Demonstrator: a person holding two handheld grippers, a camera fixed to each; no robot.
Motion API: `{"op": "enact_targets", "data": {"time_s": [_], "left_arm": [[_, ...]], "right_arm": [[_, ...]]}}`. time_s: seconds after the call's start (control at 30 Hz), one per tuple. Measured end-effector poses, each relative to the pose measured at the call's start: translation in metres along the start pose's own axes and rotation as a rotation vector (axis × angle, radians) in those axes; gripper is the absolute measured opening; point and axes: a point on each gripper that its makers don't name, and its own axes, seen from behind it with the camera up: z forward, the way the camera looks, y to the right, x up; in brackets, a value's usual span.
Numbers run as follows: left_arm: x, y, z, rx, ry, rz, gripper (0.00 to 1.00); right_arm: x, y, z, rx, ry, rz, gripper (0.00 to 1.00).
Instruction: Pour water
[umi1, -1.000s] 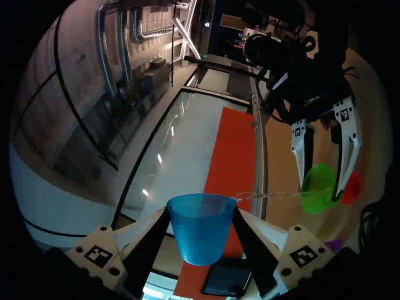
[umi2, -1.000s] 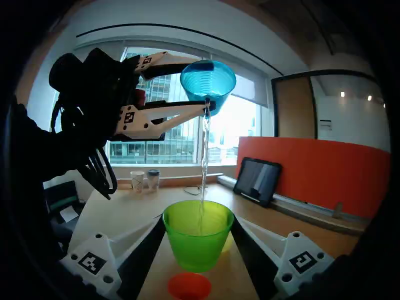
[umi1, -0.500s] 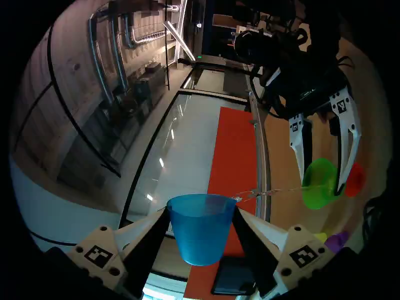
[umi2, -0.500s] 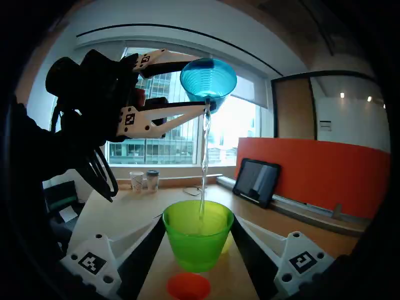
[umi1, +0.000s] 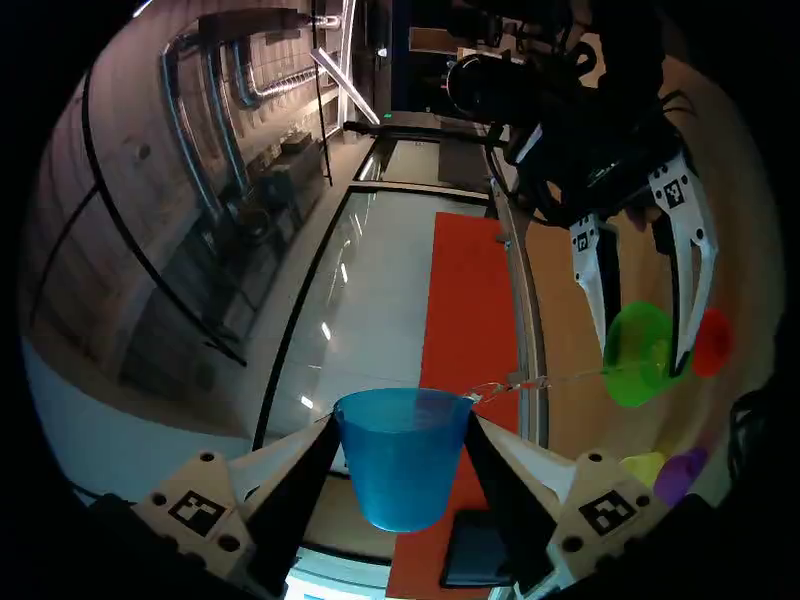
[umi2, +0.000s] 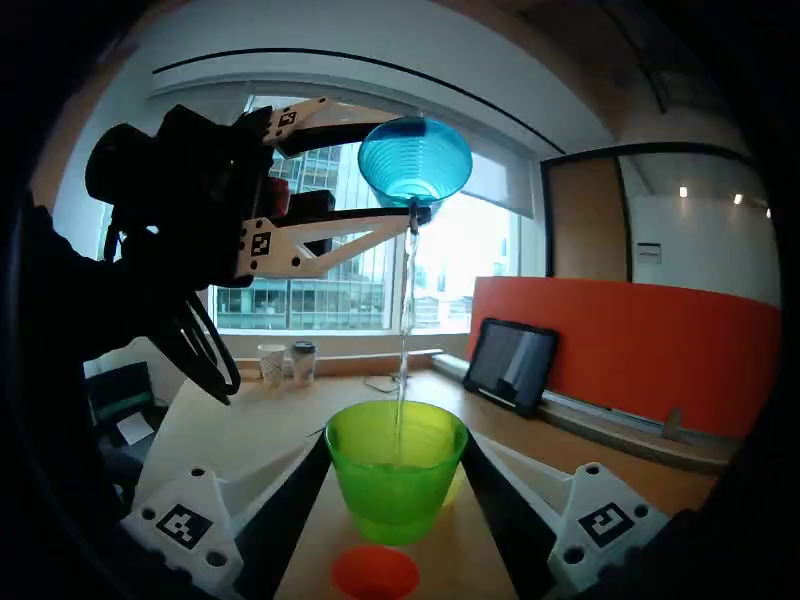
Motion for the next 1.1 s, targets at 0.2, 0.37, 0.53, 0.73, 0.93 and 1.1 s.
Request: {"op": "enact_targets", "data": {"time_s": [0.2, 0.37, 0.53, 0.73, 0.93, 1.1], "left_arm": [[0.002, -0.001, 0.000, 0.001, 0.006, 0.028, 0.87], [0.004, -0.006, 0.000, 0.005, 0.009, 0.057, 0.87], [0.006, -0.007, 0.001, 0.007, 0.008, 0.085, 0.87], [0.010, -0.007, 0.000, 0.008, 0.012, 0.116, 0.87], [0.016, -0.005, -0.002, 0.010, 0.020, 0.142, 0.87], [0.019, -0.004, -0.002, 0.016, 0.027, 0.179, 0.87]], "right_arm": [[0.000, 0.001, 0.000, -0.001, 0.001, -0.004, 0.92], [0.001, 0.002, -0.001, -0.002, 0.004, -0.003, 0.92], [0.001, 0.002, -0.002, -0.002, 0.006, -0.004, 0.92], [0.001, 0.002, -0.002, -0.004, 0.006, -0.006, 0.92], [0.003, 0.002, -0.004, -0.006, 0.011, -0.005, 0.92], [0.003, 0.002, -0.005, -0.009, 0.013, -0.006, 0.91]]}}
